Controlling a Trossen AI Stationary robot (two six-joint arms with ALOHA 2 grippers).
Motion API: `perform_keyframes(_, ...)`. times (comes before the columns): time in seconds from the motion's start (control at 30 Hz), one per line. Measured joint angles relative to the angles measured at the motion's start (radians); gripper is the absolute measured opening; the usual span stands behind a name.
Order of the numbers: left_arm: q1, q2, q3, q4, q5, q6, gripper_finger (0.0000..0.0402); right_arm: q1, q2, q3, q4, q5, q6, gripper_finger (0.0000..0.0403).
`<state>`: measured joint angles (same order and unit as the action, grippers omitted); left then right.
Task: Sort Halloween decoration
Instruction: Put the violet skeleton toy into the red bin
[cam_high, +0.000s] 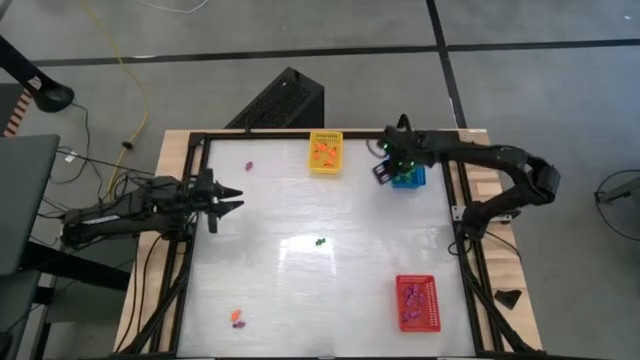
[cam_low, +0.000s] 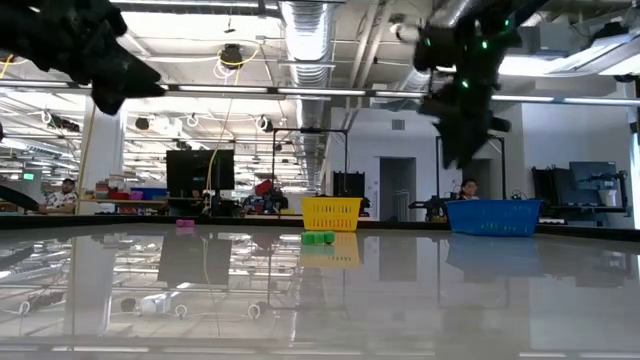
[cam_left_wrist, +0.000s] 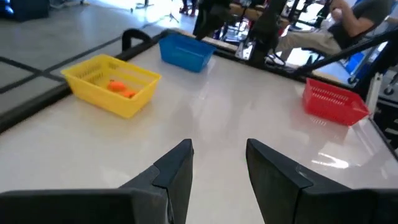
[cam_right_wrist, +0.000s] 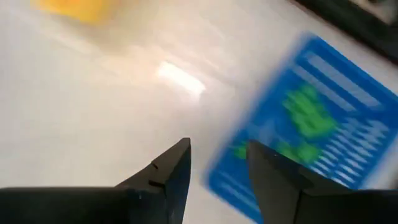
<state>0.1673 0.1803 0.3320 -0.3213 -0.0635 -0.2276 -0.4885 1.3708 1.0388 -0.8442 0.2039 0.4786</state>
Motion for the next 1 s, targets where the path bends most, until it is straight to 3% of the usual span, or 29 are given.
perform_keyframes(0.1,0.0,0.067,-0.029,0.083,0.075,-0.018,0.0138,0.146,-0.008,0.001,0.125,0.001,0.0,0.0181)
perform_keyframes(0.2,0.0,0.147,-0.029,0.152,0.236,-0.032,0.0138,0.305,-0.01,0.001,0.276,0.014,-0.006,0.0179)
perform_keyframes(0.27,-0.005,0.191,-0.029,0.196,0.324,-0.031,0.0138,0.407,-0.004,0.001,0.383,0.071,-0.018,0.0178)
perform_keyframes(0.33,-0.018,0.227,-0.018,0.216,0.343,-0.039,0.0138,0.502,0.009,0.002,0.5,0.157,-0.048,0.0178)
perform_keyframes(0.4,-0.03,0.264,0.011,0.184,0.321,-0.039,0.0138,0.583,0.03,0.002,0.616,0.251,-0.101,0.0178)
perform_keyframes(0.47,-0.034,0.299,0.054,0.148,0.227,-0.04,0.0138,0.648,0.052,0.002,0.735,0.325,-0.17,0.0178)
perform_keyframes(0.63,0.041,0.458,0.235,-0.074,-0.184,-0.003,0.0135,0.734,0.136,0.001,0.962,0.37,-0.354,0.0178)
perform_keyframes(0.7,0.109,0.544,0.3,-0.144,-0.2,0.011,0.0132,0.747,0.154,0.001,1.009,0.37,-0.427,0.0178)
perform_keyframes(0.87,0.333,0.789,0.401,-0.188,-0.056,0.044,0.0124,0.764,0.15,0.002,0.966,0.37,-0.444,0.0178)
perform_keyframes(1.0,0.521,0.968,0.465,-0.245,-0.044,0.078,0.012,0.764,0.147,0.002,0.955,0.37,-0.444,0.0178)
